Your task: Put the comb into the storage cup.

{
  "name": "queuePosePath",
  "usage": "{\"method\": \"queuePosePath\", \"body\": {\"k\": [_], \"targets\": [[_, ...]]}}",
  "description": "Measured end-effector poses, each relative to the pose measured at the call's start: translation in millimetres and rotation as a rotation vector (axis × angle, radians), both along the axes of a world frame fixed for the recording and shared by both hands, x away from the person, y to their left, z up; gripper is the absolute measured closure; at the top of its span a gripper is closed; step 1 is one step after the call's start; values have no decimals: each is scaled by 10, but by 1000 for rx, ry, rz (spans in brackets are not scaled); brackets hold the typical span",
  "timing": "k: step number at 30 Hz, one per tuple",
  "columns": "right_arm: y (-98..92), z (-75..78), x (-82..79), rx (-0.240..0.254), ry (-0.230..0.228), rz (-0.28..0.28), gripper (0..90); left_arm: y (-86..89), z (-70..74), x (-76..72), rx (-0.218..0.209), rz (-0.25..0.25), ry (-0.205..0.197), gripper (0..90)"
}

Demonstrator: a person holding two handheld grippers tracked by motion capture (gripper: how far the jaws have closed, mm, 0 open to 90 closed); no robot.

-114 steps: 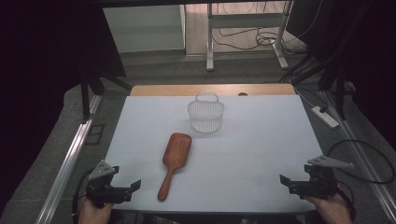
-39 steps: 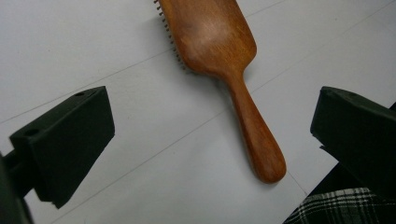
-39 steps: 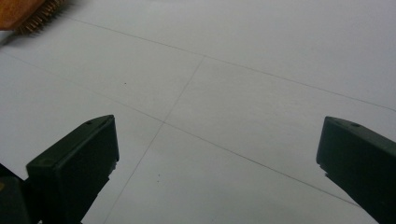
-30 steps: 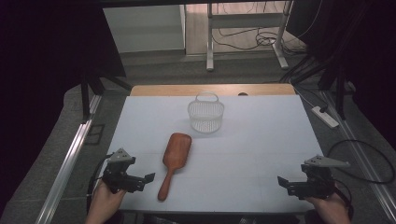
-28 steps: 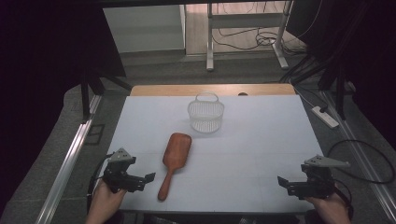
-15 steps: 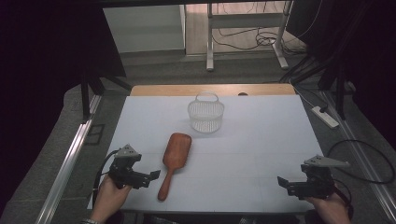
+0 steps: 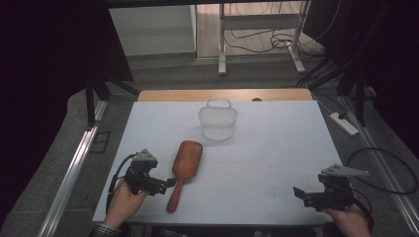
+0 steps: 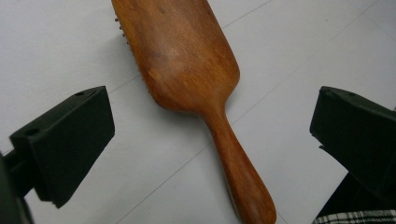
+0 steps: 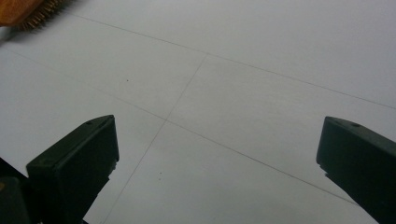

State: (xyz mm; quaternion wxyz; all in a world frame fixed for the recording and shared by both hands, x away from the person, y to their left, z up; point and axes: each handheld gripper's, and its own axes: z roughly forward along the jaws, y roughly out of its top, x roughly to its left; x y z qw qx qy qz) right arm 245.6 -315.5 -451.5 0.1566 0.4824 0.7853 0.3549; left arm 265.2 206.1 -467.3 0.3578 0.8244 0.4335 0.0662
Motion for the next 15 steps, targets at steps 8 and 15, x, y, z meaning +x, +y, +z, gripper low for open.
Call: {"method": "queuePosePath", "body": {"k": [8,15], "targets": [[0,-1,2,0,1,2,0,-85,-3,89,0,-37,14,0],[-1,-2,3,-2,1,3,0,-189,-16,157,11,-64,24,0]]}}
